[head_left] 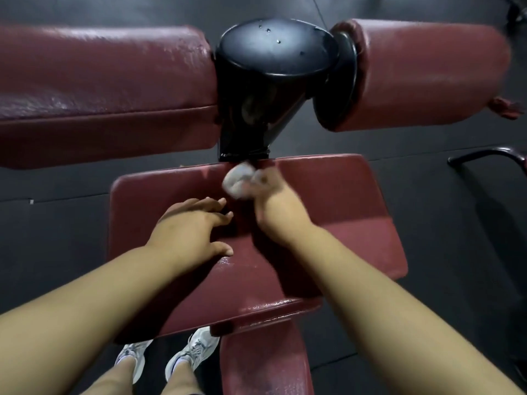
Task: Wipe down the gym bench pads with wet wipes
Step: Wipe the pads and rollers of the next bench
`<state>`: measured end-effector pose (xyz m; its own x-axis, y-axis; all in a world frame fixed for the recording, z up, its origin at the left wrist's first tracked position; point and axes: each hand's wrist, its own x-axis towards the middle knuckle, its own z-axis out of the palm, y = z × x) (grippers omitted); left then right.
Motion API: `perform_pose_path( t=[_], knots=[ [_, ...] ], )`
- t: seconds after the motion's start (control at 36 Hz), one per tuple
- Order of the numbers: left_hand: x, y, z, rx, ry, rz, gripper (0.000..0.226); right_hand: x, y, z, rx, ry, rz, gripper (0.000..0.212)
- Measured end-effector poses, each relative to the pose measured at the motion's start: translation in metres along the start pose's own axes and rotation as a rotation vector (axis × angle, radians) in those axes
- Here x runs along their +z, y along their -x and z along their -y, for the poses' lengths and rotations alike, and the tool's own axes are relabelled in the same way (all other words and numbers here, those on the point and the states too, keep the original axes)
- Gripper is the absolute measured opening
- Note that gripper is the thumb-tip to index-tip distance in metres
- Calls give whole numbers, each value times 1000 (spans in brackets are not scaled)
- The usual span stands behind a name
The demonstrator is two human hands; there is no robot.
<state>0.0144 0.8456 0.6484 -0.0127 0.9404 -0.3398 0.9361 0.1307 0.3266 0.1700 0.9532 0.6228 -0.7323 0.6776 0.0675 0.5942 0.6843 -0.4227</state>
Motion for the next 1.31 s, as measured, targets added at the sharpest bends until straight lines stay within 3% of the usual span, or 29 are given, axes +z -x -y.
perform_pose_path(
  t=[0.06,0.11,0.17,0.28,0.39,0.42,0.47,0.56,0.61,0.64,0.72,0.83,0.92,1.0,1.14,1.19,1.25,1.31],
  knots=[
    [1,4,3,22,9,-14,68,5,8,9,-187,-5,80,47],
    [1,11,8,37,44,-32,65,2,8,-7,-238,26,36,39],
    [2,22,18,36,49,-60,60,-12,10,-31,-39,126,-18,32],
    [2,43,43,-36,37,-141,57,-32,17,-67,612,110,-274,39],
    [1,55,63,-67,8,-156,62,-16,4,-49,894,57,-397,25],
    [2,56,66,-52,5,-156,61,-9,0,-35,900,64,-408,22],
    [5,56,68,-23,8,-170,59,8,-4,1,634,131,-393,24],
    [7,54,69,-12,37,-175,58,26,5,43,142,241,-121,36],
    [9,54,72,5,44,-185,58,20,20,48,-50,204,99,35],
    [10,54,73,12,43,-193,57,13,27,45,-88,156,124,36],
    [12,55,75,24,41,-211,56,-6,47,11,81,168,89,37],
    [13,56,75,42,38,-205,57,-27,67,-25,709,237,-136,35],
    [12,57,75,43,50,-204,57,-14,69,1,944,199,-243,37],
    [10,58,76,54,75,-176,58,13,61,52,875,185,-193,36],
    [0,60,86,55,107,-93,57,39,76,116,164,112,27,39],
    [-2,66,92,25,92,-85,56,33,86,108,3,150,103,41],
    [-4,74,99,-11,93,-99,58,17,89,89,83,163,151,42],
    [-3,81,107,-35,106,-100,58,6,90,63,336,209,76,41]
  ],
)
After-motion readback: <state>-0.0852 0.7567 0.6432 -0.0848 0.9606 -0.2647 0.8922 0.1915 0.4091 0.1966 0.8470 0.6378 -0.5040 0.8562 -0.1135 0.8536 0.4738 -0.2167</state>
